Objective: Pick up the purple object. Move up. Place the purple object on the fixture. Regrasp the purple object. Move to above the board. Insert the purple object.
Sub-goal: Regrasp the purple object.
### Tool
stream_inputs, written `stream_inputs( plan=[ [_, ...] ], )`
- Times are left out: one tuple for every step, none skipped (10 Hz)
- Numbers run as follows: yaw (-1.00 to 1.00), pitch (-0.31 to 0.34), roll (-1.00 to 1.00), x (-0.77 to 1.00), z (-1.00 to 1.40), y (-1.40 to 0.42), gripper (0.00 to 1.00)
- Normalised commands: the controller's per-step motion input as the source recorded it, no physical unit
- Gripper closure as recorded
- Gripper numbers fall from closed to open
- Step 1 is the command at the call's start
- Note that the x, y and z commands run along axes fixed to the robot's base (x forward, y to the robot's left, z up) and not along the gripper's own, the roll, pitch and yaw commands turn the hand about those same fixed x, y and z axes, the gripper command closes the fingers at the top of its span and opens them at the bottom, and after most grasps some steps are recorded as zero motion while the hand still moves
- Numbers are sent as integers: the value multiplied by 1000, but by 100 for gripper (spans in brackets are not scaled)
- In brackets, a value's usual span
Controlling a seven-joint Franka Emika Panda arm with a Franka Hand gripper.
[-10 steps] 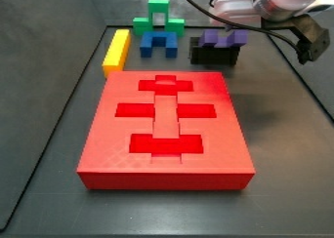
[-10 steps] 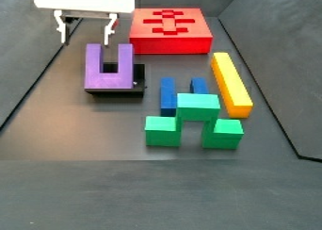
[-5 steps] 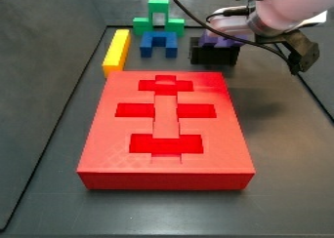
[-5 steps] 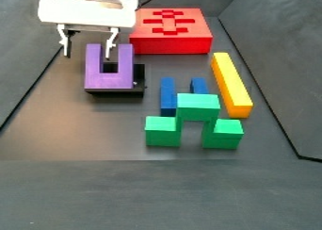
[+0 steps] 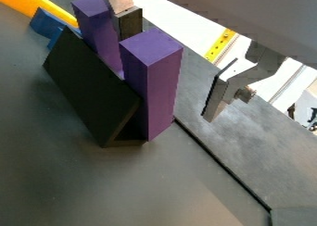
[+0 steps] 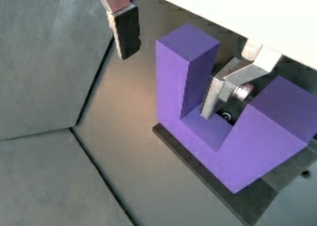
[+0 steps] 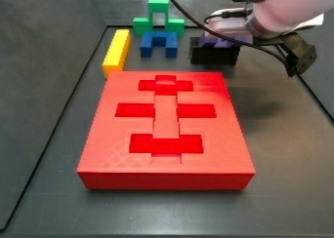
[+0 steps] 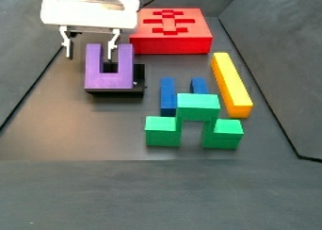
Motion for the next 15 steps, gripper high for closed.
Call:
stream_inputs(
  plan=[
    [0,11,0,0,-46,0,0],
    [0,49,0,0,-49,0,0],
    [0,34,0,0,-17,0,0],
    [0,0,40,-3,-37,0,0],
    [0,0,83,-3,0,0,0],
    [0,0,0,0,0,0,100],
    [0,0,0,0,0,0,100],
    [0,0,0,0,0,0,100],
    [0,0,0,0,0,0,100],
    [0,0,0,0,0,0,100],
    [0,0,0,0,0,0,100],
    [0,0,0,0,0,0,100],
    [0,0,0,0,0,0,100],
    [0,0,0,0,0,0,100],
    [0,0,0,0,0,0,100]
  ],
)
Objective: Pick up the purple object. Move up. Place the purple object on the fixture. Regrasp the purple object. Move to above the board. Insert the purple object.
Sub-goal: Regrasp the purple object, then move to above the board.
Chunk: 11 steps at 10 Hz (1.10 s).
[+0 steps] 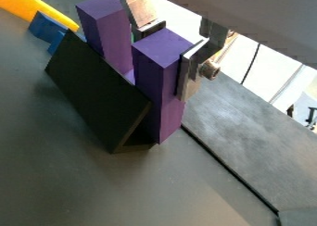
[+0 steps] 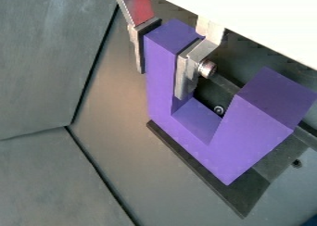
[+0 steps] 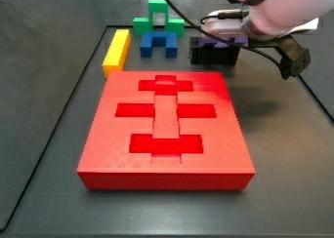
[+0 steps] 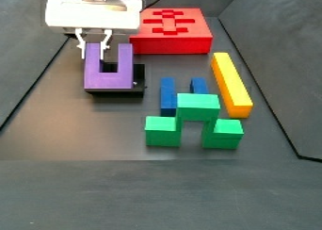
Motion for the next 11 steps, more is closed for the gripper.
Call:
stream_inputs(
  plan=[
    [0,0,0,0,0,0,100],
    [0,0,0,0,0,0,100],
    [0,0,0,0,0,0,100],
    [0,0,0,0,0,0,100],
    [0,0,0,0,0,0,100],
    [0,0,0,0,0,0,100],
    [0,0,0,0,1400,0,100],
    [-20,-22,-7,8,1400,-4,100],
    [-39,-37,-69,-23,1400,-10,100],
    [-39,-29,-45,-23,1400,11,100],
    [-47,-4,-38,-14,1400,1,100]
  ],
)
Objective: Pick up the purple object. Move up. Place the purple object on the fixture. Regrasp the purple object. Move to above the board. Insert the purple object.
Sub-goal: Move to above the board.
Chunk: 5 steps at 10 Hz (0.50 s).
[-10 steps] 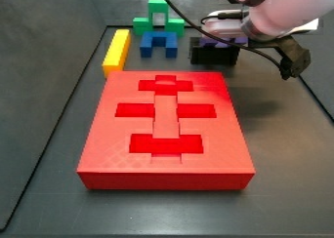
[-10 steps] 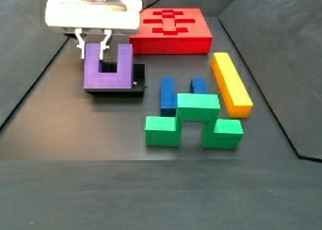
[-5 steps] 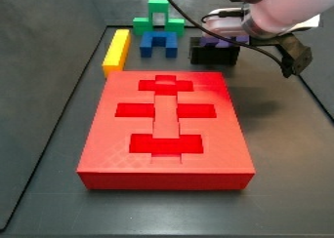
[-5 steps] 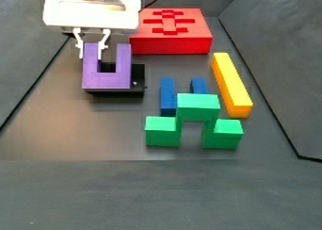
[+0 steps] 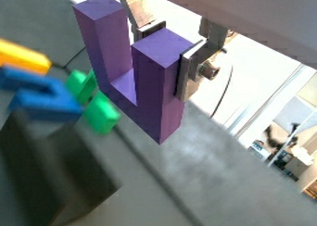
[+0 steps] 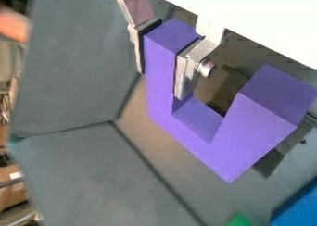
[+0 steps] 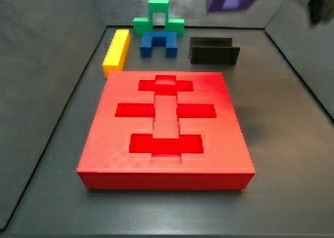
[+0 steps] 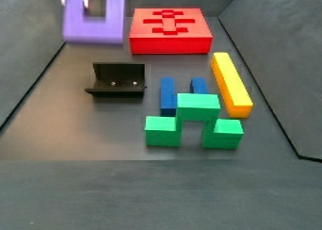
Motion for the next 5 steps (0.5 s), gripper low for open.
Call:
stream_inputs(
  plan=[
    [-43,40,-5,-9,1400,-16,100],
    [-23,59,-6,-15,1400,-14,100],
    [-12,73,-7,-1,823,-16,100],
    [1,91,5,27,341,-9,100],
    [19,97,11,42,183,-15,100]
  ],
)
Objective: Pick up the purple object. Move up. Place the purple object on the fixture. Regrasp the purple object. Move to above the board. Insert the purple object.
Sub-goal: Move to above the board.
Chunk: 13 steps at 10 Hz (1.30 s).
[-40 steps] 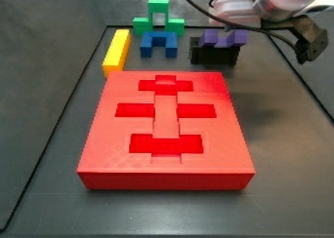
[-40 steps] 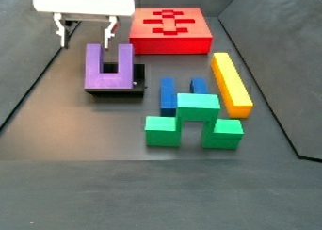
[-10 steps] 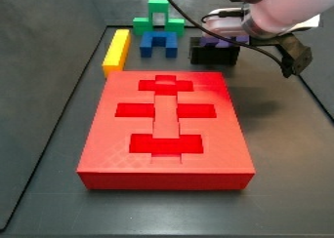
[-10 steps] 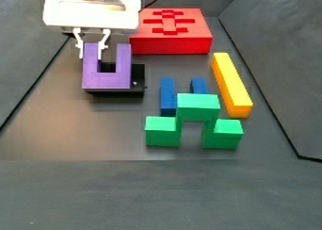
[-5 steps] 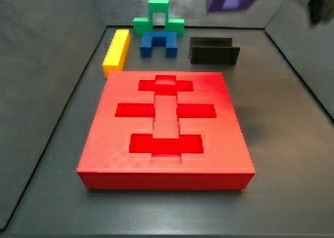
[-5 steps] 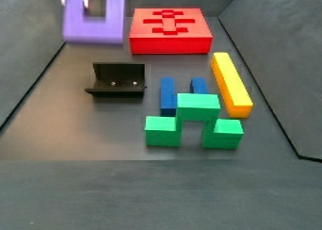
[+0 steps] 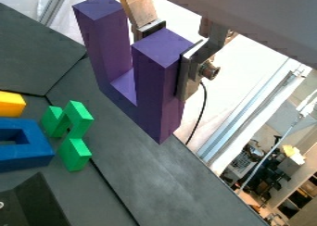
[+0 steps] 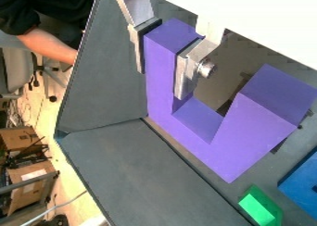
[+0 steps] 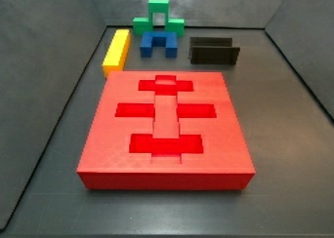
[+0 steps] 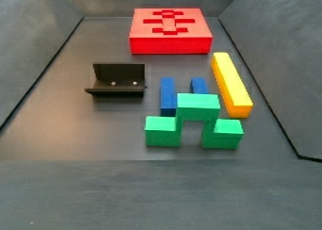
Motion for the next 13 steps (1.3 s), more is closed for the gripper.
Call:
stream_inputs(
  plan=[
    [-101,117,-1000,-1287,276,-1400,100],
    [-98,114,-1000,-1299,259,-1400,100],
    [-83,78,-1000,-1400,272,-1385,100],
    [-73,76,-1000,-1400,244,-1355,100],
    [-66,80,-1000,-1400,249,-1349,100],
    [-52,89,-1000,-1400,224,-1318,100],
    [-48,83,-1000,-767,128,-710,100],
    [-46,81,-1000,-518,81,-448,100],
    [-34,87,-1000,-135,25,-101,100],
    [-30,82,-1000,-60,1,2,100],
    [-24,65,-989,-35,-12,27,100],
    [-11,19,-664,-62,12,18,100],
    [-9,-11,-455,-60,-5,21,100]
  ],
)
